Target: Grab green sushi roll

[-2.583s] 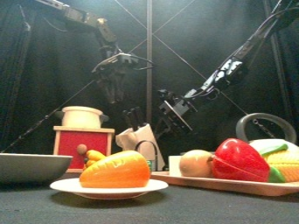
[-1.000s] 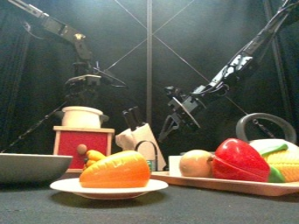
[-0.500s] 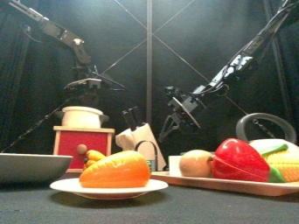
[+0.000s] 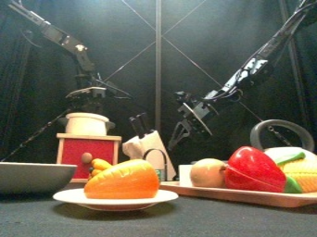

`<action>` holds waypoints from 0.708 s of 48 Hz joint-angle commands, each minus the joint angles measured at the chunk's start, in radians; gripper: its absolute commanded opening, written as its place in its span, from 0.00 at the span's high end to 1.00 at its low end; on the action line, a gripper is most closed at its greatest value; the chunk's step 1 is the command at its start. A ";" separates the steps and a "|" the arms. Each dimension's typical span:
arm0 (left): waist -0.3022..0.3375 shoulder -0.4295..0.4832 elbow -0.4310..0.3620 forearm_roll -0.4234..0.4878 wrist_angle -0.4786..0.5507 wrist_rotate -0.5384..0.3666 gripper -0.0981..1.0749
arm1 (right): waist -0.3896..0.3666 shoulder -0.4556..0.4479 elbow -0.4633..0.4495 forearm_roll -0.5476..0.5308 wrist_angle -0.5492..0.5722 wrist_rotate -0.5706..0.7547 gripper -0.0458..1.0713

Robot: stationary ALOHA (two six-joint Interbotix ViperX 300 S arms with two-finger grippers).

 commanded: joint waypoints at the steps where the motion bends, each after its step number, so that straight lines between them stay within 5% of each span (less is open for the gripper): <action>1: 0.005 -0.003 -0.008 0.002 -0.009 0.002 0.16 | 0.002 -0.028 -0.020 0.000 -0.005 0.000 0.61; 25: 0.005 0.009 -0.021 -0.005 -0.011 -0.002 0.40 | 0.002 -0.026 -0.018 0.000 0.000 0.000 0.61; 34: 0.003 -0.015 -0.048 -0.014 -0.003 0.000 0.41 | 0.002 -0.026 -0.018 0.000 0.000 0.000 0.61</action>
